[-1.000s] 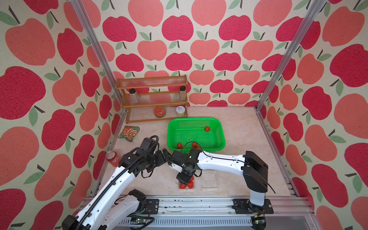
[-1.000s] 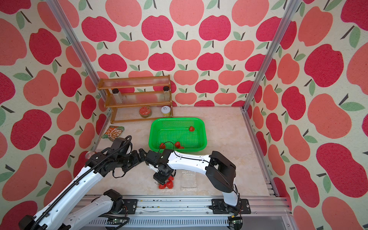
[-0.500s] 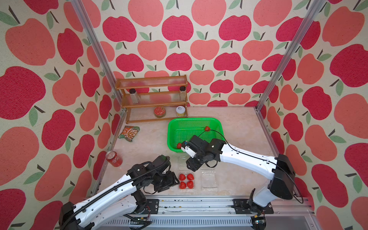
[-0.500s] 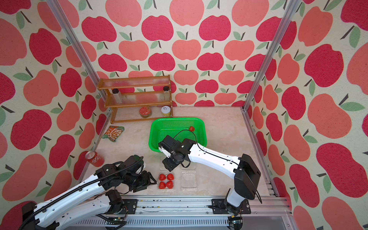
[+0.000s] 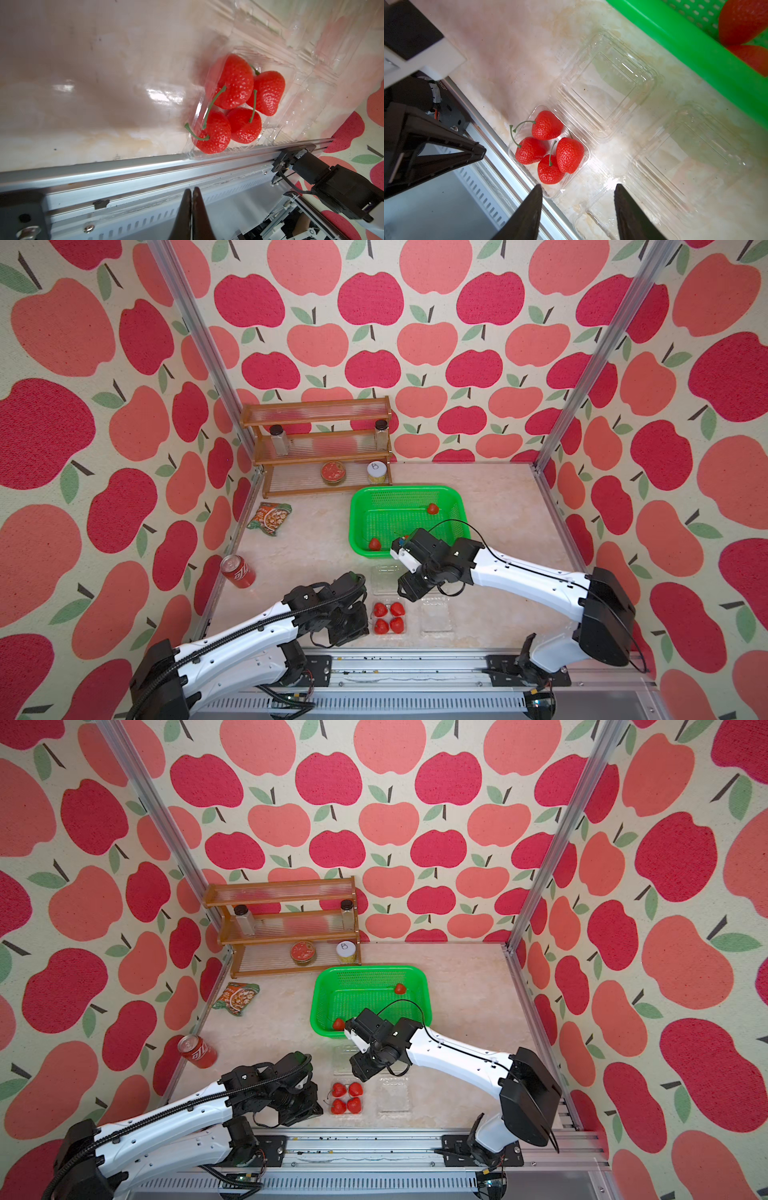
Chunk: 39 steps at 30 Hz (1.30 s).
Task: Pack strawberries into containers
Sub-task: Adjust the strawberry in the packing box.
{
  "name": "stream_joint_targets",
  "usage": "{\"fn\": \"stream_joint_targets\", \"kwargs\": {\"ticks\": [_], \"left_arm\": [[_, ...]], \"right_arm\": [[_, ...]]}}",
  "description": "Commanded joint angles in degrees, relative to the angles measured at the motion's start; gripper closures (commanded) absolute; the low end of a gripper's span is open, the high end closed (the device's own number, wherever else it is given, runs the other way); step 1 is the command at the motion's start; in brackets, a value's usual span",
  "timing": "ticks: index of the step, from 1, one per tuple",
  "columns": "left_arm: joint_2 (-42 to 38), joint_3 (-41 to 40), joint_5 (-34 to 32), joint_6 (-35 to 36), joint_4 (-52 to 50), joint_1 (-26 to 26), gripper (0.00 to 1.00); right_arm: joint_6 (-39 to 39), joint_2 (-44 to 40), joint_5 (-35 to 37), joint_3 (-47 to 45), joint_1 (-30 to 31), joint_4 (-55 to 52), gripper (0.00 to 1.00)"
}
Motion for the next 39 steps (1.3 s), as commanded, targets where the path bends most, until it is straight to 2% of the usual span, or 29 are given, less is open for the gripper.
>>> {"fn": "stream_joint_targets", "kwargs": {"ticks": [1,5,10,26,39], "left_arm": [[1.3,-0.6,-2.4,-3.1,1.9,1.0,1.00],[2.8,-0.3,-2.5,-1.8,0.7,3.1,1.00],[8.4,3.1,-3.9,1.5,-2.8,4.0,1.00],[19.9,8.2,-5.3,5.9,2.0,5.3,1.00],[24.3,13.9,-5.8,10.3,2.2,6.9,1.00]], "right_arm": [[1.3,-1.7,-2.5,-1.5,-1.8,2.7,0.43],[0.6,-0.2,-4.2,-0.5,-3.8,3.1,0.43],[-0.2,1.9,-5.5,1.3,-4.0,3.4,0.43],[0.1,1.0,-5.7,0.3,-5.1,3.1,0.43],[1.9,0.5,-5.2,-4.0,-7.8,5.1,0.43]]}}
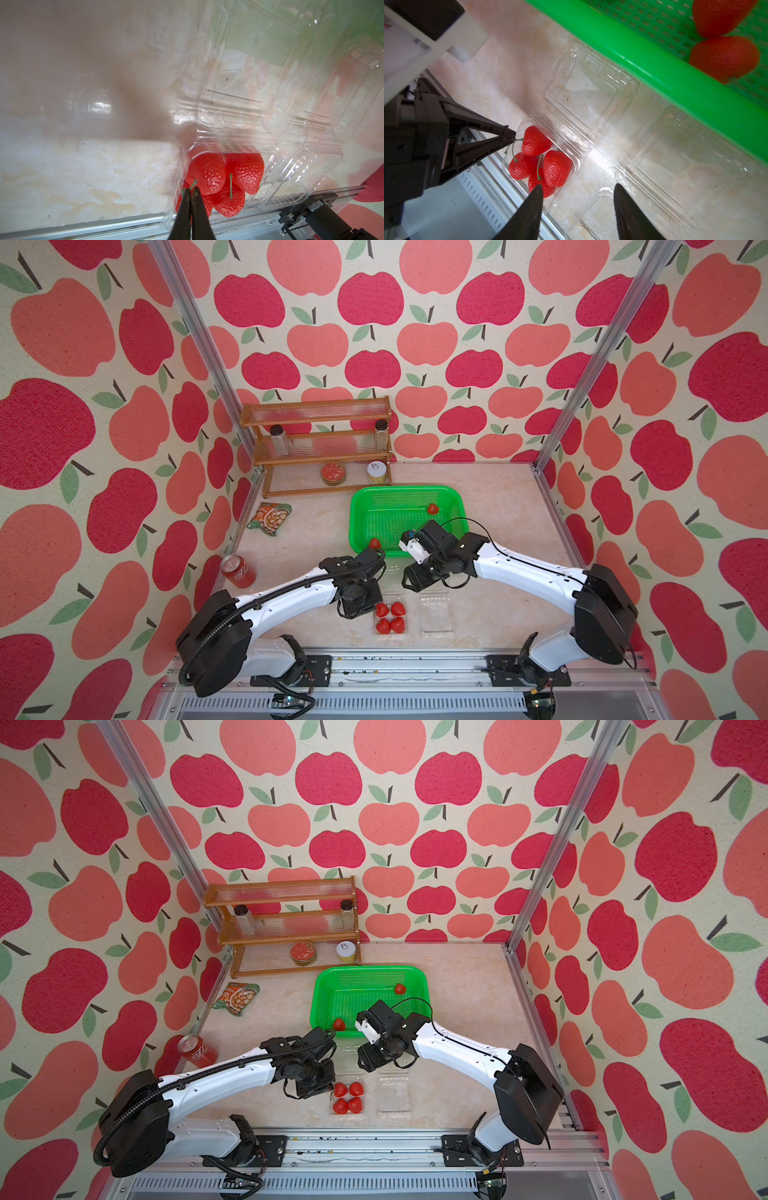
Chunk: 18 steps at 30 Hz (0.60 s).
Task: Pack strawberries into containers
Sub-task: Adjust the strawberry in the packing box.
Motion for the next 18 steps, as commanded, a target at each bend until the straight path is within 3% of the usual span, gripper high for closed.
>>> {"fn": "stream_joint_targets", "kwargs": {"ticks": [1,8,18], "left_arm": [[2.0,1.9,-0.5,2.2,-0.3,0.6,1.00],[3.5,2.5,0.2,3.7,0.6,2.4,1.00],[-3.5,4.4,-1.5,5.6,-3.6,6.2,1.00]], "right_arm": [[1.4,0.1,0.0,-0.8,-1.5,1.2,0.43],[0.6,5.4,-0.1,2.6,-4.7,4.2,0.43],[-4.3,13.9,-2.1,11.9,-8.0,3.3,0.44]]}}
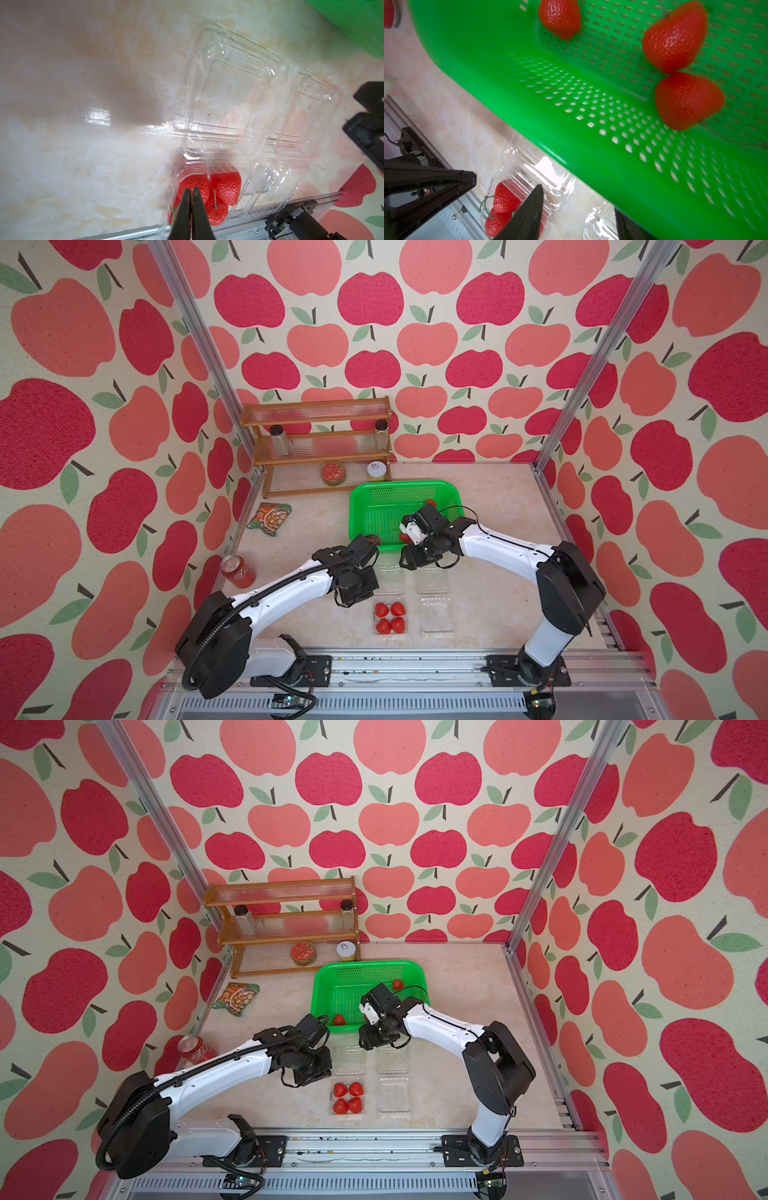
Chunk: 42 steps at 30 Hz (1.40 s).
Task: Pack strawberries into containers
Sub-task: Adjust the strawberry in the packing box, then move the basket to the center of the board, then close the packing box at the center of the board.
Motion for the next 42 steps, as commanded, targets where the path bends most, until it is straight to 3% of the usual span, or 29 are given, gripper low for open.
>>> {"fn": "stream_joint_targets", "kwargs": {"ticks": [1,11,19,23,27,31,33,42], "left_arm": [[-2.3,1.9,-1.2,1.0,-3.8,-0.2,1.00],[-6.1,-1.4,-2.3,-1.6,-4.5,-2.4,1.00],[-4.5,-2.4,-4.1,-0.2,1.6,1.7,0.99],[-0.7,-1.3,-3.6,2.1,4.8,4.0,0.98],[3.3,-0.4,-2.3,4.3,7.1,5.6,0.93],[5.9,-0.4,-2.0,5.2,8.8,6.6,0.75],[6.4,-1.2,-1.7,5.3,11.0,7.0,0.71],[9.6,-1.2,0.0,7.2,15.2,7.9,0.66]], "right_arm": [[-3.2,2.2,-1.5,4.3,-0.6,-0.9,0.44],[-4.7,4.1,-4.4,8.5,-0.8,-2.4,0.44],[2.4,-6.6,-11.8,-5.0,0.3,2.4,0.45],[3.9,-7.6,-12.7,-8.4,1.4,3.3,0.46],[5.6,-6.4,-15.0,-10.4,1.6,5.9,0.47],[6.8,-5.4,-15.4,-12.3,1.3,8.5,0.46],[7.0,-4.5,-15.8,-12.6,1.2,9.5,0.46],[8.4,-1.1,-18.1,-14.2,-2.0,13.3,0.46]]}}
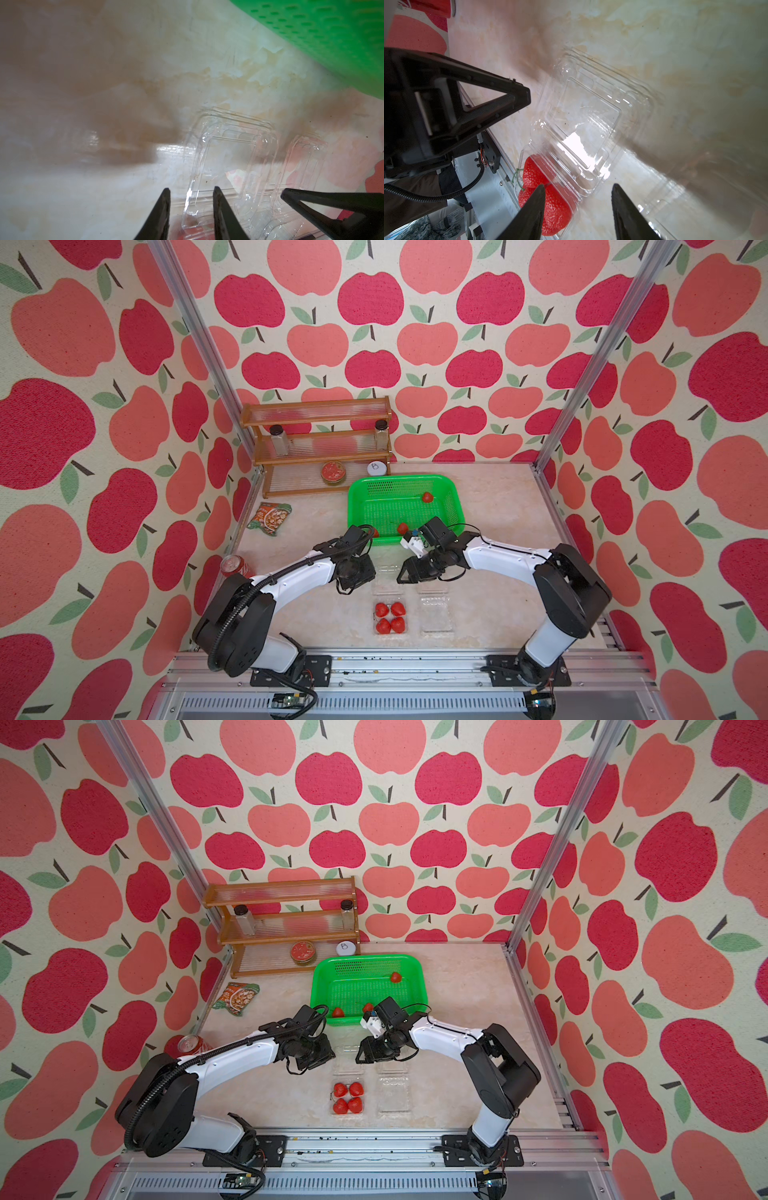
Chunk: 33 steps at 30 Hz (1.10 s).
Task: Pack strawberries into containers
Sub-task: Close the packing box at the center of the board.
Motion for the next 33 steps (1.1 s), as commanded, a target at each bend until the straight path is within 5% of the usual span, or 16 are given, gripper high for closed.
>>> {"fn": "stream_joint_targets", "kwargs": {"ticks": [1,33], "left_arm": [[1.3,0.5,1.1,1.5,2.6,0.3,0.66],[3.6,3.2,3.2,2.0,5.9,0.4,0.70]], "right_arm": [[1.5,1.5,-2.3,-0.7,-1.2,2.3,0.45],[4.0,7.1,-6.7,2.2,-1.7,9.5,0.45]]}}
